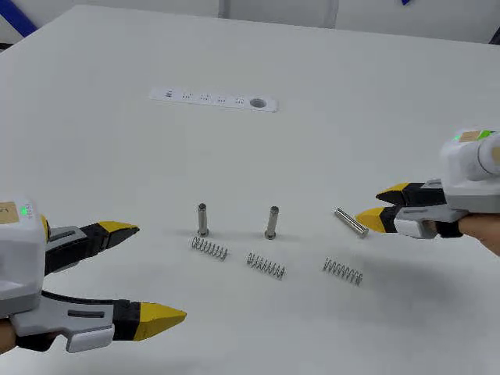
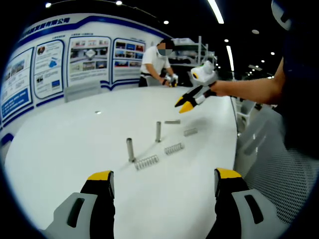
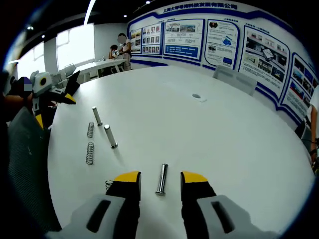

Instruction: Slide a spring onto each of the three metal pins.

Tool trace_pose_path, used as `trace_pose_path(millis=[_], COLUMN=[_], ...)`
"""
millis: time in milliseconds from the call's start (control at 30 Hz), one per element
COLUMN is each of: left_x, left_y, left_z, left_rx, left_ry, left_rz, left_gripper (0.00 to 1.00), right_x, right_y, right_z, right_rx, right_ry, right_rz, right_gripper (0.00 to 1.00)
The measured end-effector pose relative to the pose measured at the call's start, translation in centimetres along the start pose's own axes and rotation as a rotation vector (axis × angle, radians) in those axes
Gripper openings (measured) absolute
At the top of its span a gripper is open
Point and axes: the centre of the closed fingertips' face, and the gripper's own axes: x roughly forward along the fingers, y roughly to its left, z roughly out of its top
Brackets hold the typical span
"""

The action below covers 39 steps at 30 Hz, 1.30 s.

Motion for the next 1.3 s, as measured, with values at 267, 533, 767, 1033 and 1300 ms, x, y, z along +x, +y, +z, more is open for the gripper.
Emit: trace_pose_path(millis=[267,533,767,1033,1300], left_x=[-0.1,0.0,0.1,0.0,0.0], left_y=[0.0,-0.2,-0.2,-0.2,-0.1], left_z=[0.1,0.0,-0.1,0.1,0.1], left_rx=[-0.002,-0.001,-0.004,-0.014,-0.015], left_ry=[-0.005,-0.001,-0.001,-0.011,-0.013], left_rz=[0.001,-0.008,-0.012,-0.010,-0.008], left_gripper=[0.84,0.83,0.83,0.82,0.81], right_x=[2.1,3.6,4.6,5.4,5.8], right_y=[-0.1,-0.1,0.0,-0.3,-0.4], right_z=[-0.5,-1.1,-1.2,-1.6,-2.3], right_rx=[-0.007,-0.010,-0.019,-0.017,-0.010], right_ry=[0.091,0.169,0.223,0.287,0.335], right_rz=[0.002,0.008,0.011,0.012,0.020], right_gripper=[0.26,0.18,0.16,0.11,0.10])
